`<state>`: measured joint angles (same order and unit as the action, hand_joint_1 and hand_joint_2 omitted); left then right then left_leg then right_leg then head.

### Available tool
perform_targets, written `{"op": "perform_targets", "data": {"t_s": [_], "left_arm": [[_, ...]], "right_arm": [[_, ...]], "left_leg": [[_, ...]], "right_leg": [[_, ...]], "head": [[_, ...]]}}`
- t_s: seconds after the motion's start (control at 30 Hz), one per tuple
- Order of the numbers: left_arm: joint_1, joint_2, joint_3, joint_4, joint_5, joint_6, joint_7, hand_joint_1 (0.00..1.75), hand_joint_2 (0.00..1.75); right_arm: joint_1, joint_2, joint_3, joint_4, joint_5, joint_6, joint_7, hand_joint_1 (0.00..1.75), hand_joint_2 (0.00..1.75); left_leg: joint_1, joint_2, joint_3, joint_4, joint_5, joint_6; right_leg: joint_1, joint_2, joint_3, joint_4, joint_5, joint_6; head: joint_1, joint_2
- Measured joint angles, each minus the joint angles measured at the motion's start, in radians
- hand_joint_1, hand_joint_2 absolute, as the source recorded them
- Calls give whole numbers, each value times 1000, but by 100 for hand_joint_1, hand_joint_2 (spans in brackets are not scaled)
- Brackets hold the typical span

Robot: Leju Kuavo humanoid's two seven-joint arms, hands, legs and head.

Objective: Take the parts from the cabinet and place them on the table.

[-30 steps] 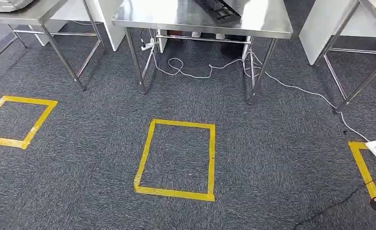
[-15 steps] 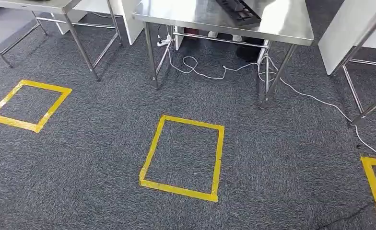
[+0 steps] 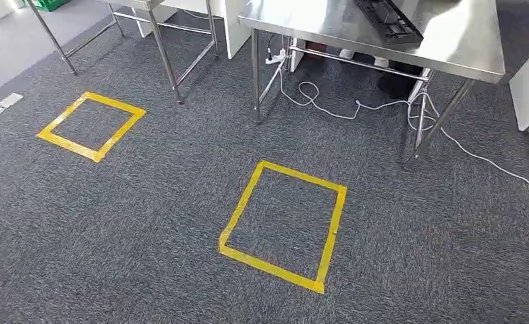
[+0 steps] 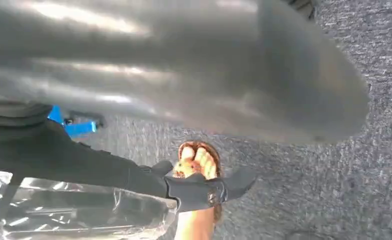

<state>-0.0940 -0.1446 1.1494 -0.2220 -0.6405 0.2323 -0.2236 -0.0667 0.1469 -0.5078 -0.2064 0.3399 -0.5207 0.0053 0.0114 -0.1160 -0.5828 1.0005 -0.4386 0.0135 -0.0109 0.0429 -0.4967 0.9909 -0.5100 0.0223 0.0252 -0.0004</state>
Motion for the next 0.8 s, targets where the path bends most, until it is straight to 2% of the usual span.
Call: {"op": "perform_targets", "data": {"t_s": [0.03, 0.07, 0.1, 0.13, 0.17, 0.2, 0.23, 0.27, 0.3, 0.33, 0.37, 0.4, 0.43, 0.47, 0.5, 0.53, 0.57, 0.6, 0.63, 0.67, 0.7, 0.73, 0.77, 0.8], "left_arm": [[0, 3, 0, 0, 0, 1, 1, 0, 0], [1, 3, 0, 0, -1, 1, 2, 0, 0], [0, 3, 0, 0, -1, 1, 3, 0, 0], [-1, 3, 0, 0, -1, 1, 3, 0, 0], [-2, 3, 0, 0, -1, 1, 4, 0, 0], [-2, 3, 0, 0, -1, 1, 4, 0, 0], [-1, 3, 0, 0, -1, 1, 5, 0, 0], [0, 3, 0, 0, 0, 2, 5, 0, 0], [0, 4, 0, 0, 0, 3, 7, 0, 0], [0, 4, 0, 0, 0, 3, 8, 0, 0], [-2, 3, 0, 0, 0, 3, 8, 0, 0], [-7, 2, 0, 0, 0, 3, 8, 0, 0], [-9, 2, 0, 0, 1, 3, 7, 0, 0], [-8, 2, 0, 0, 1, 6, 7, 0, 0], [-6, 2, 0, 0, 1, 7, 7, 0, 0], [-5, 2, 0, 0, 1, 9, 7, 0, 0], [-5, -1, 0, 0, 1, 9, 7, 0, 0], [-7, -1, 0, 0, 1, 9, 7, 0, 0], [-8, 0, 0, 0, 2, 10, 7, 0, 0], [-9, 0, 0, 0, 2, 10, 7, 0, 0], [-8, 0, 0, 0, 2, 10, 7, 0, 0], [-7, 0, 0, 0, 2, 10, 7, 0, 0], [-6, 0, 0, 0, 2, 10, 7, 0, 0], [-5, 0, 0, 0, 2, 10, 7, 0, 0]], "right_arm": [[-1, 2, -2, 0, -2, 0, 1, 0, 0], [-1, 2, -4, 0, -2, 0, 1, 0, 0], [-1, 4, -5, 0, -2, 0, 1, 0, 0], [0, 6, -8, 0, -1, 0, 1, 0, 0], [3, 6, -10, 0, -2, 0, 3, 0, 0], [4, 5, -10, 0, -2, 0, 5, 0, 0], [4, 5, -11, 0, -2, 0, 6, 0, 0], [3, 6, -11, 0, -2, 2, 8, 0, 0], [2, 8, -11, 0, -2, 3, 10, 0, 0], [0, 9, -11, 0, -2, 3, 10, 0, 0], [-1, 9, -11, 0, -2, 3, 10, 0, 0], [0, 9, -11, 0, -1, 3, 10, 0, 0], [0, 8, -11, 0, -1, 3, 10, 0, 0], [-3, 7, -11, 0, 0, 3, 11, 0, 0], [-6, 7, -11, 0, 0, 3, 11, 0, 0], [-9, 8, -11, 0, 1, 3, 11, 0, 0], [-9, 7, -11, 0, 1, 4, 11, 0, 0], [-7, 7, -11, 0, 2, 3, 11, 0, 0], [-6, 8, -12, 0, 2, 4, 12, 0, 0], [-4, 8, -12, 0, 2, 4, 14, 0, 0], [-2, 8, -12, 0, 2, 4, 14, 0, 0], [-1, 8, -13, 0, 2, 4, 14, 0, 0], [1, 8, -13, 0, 1, 3, 15, 0, 0], [1, 7, -13, 0, 2, 4, 17, 0, 0]], "left_leg": [[5, -3, -5, 11, -4, -4], [-1, 43, -20, 39, -29, -6], [0, 76, -50, 102, -73, -9], [1, 93, -87, 185, -117, -12], [2, 101, -124, 267, -152, -15], [3, 105, -148, 320, -165, -18], [7, 109, -149, 326, -155, -21], [11, 114, -132, 293, -130, -24], [16, 123, -89, 216, -88, -27], [20, 142, -38, 125, -49, -27], [21, 194, 5, 52, -30, -27], [14, 198, 16, 21, -37, -26], [14, 183, 12, 26, -36, -17], [11, 174, 9, 26, -37, -12], [5, 162, 4, 26, -37, -5], [3, 152, 6, 19, -29, 7], [6, 145, 7, 15, -23, 16], [8, 136, 3, 14, -18, 26], [7, 126, -1, 14, -17, 30], [6, 111, -5, 14, -15, 33], [4, 97, -7, 14, -14, 34], [2, 85, -8, 14, -13, 35], [2, 70, -7, 15, -13, 35], [2, 56, -6, 15, -12, 33]], "right_leg": [[-24, -14, -7, -10, 8, -13], [-18, -24, 2, -9, 11, -18], [-17, -36, -1, -9, 9, -27], [-12, -49, -2, -9, 10, -30], [-10, -64, -3, -9, 10, -31], [-9, -77, -4, -8, 9, -31], [-9, -90, -4, -8, 9, -31], [-9, -99, -4, -8, 8, -31], [-10, -110, -2, -8, 7, -31], [-11, -118, 2, -7, 4, -27], [-4, -126, 4, -4, 1, -20], [7, -135, -10, 6, -8, -11], [7, -142, -6, 1, -9, -7], [9, -154, -4, -1, -9, -5], [10, -165, 10, -3, -8, 2], [15, -173, 11, -1, -10, 11], [2, -131, -2, 19, -25, 14], [1, -91, -23, 67, -57, 6], [-1, -68, -59, 142, -93, -2], [-2, -55, -107, 237, -131, -7], [-1, -50, -143, 309, -152, -4], [-2, -48, -156, 333, -152, 2], [-2, -46, -145, 307, -133, 11], [-2, -43, -113, 237, -98, 21]], "head": [[0, 0], [-2, 0], [-11, 0], [-11, 0], [-10, 0], [-11, 0], [-11, 0], [-11, 0], [-11, 0], [-11, 0], [-13, 0], [-18, 0], [-10, 0], [-5, 0], [-5, 0], [-6, 0], [-5, 0], [-4, 0], [-2, 0], [-2, 0], [-2, 0], [-3, 0], [-3, 0], [-2, 0]]}}
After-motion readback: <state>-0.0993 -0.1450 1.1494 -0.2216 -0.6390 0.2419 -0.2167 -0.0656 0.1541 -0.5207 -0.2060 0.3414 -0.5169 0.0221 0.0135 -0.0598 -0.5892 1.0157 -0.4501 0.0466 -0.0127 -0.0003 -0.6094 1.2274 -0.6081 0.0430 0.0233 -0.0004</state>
